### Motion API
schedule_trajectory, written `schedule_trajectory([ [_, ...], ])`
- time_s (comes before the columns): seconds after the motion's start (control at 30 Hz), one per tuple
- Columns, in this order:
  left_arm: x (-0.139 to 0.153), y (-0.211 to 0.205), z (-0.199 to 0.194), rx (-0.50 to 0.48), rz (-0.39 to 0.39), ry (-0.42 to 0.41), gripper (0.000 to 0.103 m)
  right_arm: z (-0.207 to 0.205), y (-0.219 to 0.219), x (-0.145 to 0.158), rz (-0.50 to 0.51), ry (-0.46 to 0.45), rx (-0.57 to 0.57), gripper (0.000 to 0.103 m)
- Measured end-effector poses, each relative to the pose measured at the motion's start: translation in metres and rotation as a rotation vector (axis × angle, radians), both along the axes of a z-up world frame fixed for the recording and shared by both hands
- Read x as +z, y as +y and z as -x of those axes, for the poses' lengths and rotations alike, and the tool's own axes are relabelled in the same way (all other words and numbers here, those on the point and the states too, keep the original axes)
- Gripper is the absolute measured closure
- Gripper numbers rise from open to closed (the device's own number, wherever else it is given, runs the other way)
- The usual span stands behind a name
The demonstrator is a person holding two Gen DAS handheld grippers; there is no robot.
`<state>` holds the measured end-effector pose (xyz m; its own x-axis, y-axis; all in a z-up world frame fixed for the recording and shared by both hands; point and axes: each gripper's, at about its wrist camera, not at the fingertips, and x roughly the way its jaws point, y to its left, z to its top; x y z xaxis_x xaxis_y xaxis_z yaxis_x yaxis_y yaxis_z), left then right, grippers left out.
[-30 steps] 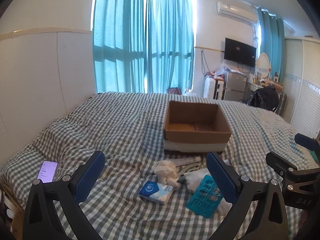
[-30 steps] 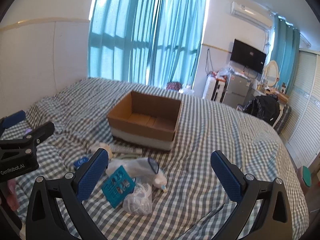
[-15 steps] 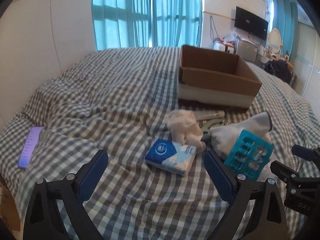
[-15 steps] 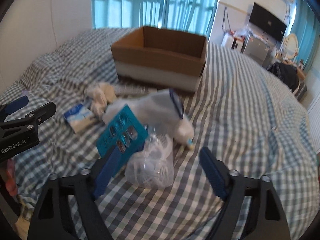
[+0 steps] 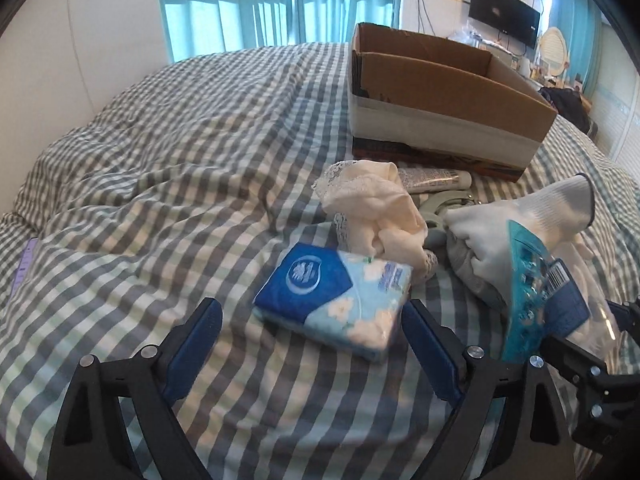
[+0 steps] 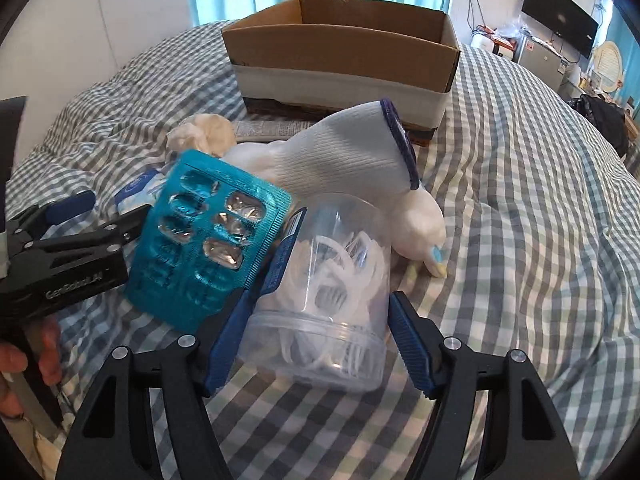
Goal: Organize objects
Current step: 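Grasp the blue tissue pack with the left tool while the right tool grasps the clear jar, then carry tissue pack and jar into the box and open both tools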
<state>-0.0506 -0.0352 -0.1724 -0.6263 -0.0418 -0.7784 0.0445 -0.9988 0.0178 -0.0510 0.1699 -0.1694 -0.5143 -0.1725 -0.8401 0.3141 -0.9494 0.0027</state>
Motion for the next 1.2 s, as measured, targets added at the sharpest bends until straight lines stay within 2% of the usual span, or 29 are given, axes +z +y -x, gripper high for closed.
schedule_trajectory([
  [0.23,-0.020,0.005,0.029,-0.026,0.001,-0.030,0.010,0.006,0.006,-0.001,0.026,0.005,0.005,0.037],
  [0.3,-0.019,0.003,0.027,-0.043,-0.035,-0.027,0.023,0.005,0.006,0.000,0.023,0.011,0.009,0.037],
  [0.43,-0.015,0.010,0.017,-0.067,-0.012,-0.022,0.024,-0.001,0.008,0.005,0.022,0.024,0.013,0.037],
  [0.6,0.002,0.014,-0.001,-0.072,0.006,-0.017,0.024,-0.015,0.009,0.022,0.032,0.068,0.024,0.039],
  [0.73,0.022,0.009,-0.016,-0.049,-0.009,0.000,0.024,-0.028,0.008,0.042,0.029,0.119,0.033,0.040],
  [1.2,0.102,0.020,-0.037,-0.087,-0.030,0.175,0.024,-0.055,0.015,0.108,0.027,0.290,0.027,0.040],
])
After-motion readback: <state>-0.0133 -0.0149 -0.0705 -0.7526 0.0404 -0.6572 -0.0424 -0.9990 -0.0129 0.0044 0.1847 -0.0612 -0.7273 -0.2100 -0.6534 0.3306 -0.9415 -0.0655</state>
